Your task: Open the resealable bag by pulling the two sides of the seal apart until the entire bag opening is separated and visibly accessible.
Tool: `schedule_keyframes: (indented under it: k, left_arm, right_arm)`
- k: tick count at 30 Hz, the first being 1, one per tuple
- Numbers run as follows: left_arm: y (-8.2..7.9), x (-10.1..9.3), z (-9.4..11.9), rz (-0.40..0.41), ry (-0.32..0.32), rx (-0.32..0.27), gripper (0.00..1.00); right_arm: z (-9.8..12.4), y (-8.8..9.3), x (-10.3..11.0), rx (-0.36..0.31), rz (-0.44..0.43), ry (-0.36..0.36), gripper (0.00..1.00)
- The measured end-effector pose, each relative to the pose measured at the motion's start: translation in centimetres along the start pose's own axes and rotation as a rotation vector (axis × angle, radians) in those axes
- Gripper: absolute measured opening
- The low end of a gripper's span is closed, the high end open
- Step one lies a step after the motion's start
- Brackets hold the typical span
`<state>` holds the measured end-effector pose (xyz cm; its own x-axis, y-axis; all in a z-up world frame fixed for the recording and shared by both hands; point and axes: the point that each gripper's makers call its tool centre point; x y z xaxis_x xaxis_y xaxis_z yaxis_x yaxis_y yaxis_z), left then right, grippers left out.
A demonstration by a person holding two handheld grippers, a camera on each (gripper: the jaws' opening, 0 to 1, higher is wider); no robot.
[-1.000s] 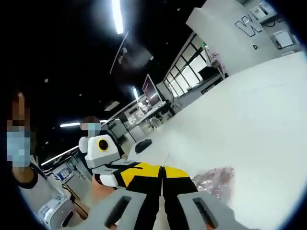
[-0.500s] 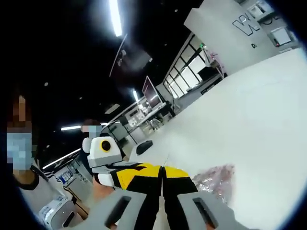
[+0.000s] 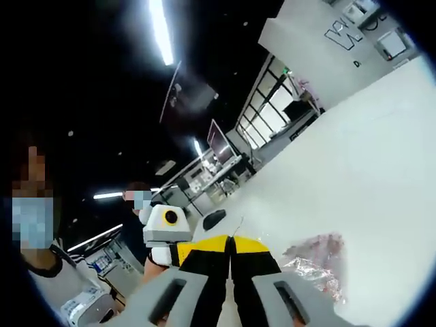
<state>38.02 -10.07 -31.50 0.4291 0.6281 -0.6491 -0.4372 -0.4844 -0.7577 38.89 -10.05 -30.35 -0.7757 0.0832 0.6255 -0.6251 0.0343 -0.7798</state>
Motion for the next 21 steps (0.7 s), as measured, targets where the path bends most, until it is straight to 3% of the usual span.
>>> schedule_keyframes:
  k: [6,15,21]
  left_arm:
    - [0.06,-0.48,-0.19,0.047,0.044,0.003,0.11]
    - [0.05,-0.64,-0.33,0.093,0.063,0.003,0.11]
    - [-0.18,-0.85,-0.24,0.110,0.079,-0.012,0.11]
  right_arm:
    - [0.14,-0.16,0.10,-0.011,-0.013,-0.003,0.00]
    - [0.29,-0.56,0.39,-0.055,-0.133,-0.062,0.00]
    - [0.38,-0.85,0.31,-0.061,-0.153,-0.072,0.00]
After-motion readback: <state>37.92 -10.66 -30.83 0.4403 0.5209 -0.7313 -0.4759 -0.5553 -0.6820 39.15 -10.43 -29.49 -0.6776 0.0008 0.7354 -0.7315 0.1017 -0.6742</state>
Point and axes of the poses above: the point that each gripper's makers call its tool centre point, and the gripper's own axes: z roughly backward along the fingers, x roughly to its left, y roughly out of its underside, and after that the axes turned 1 degree about y, right-handed
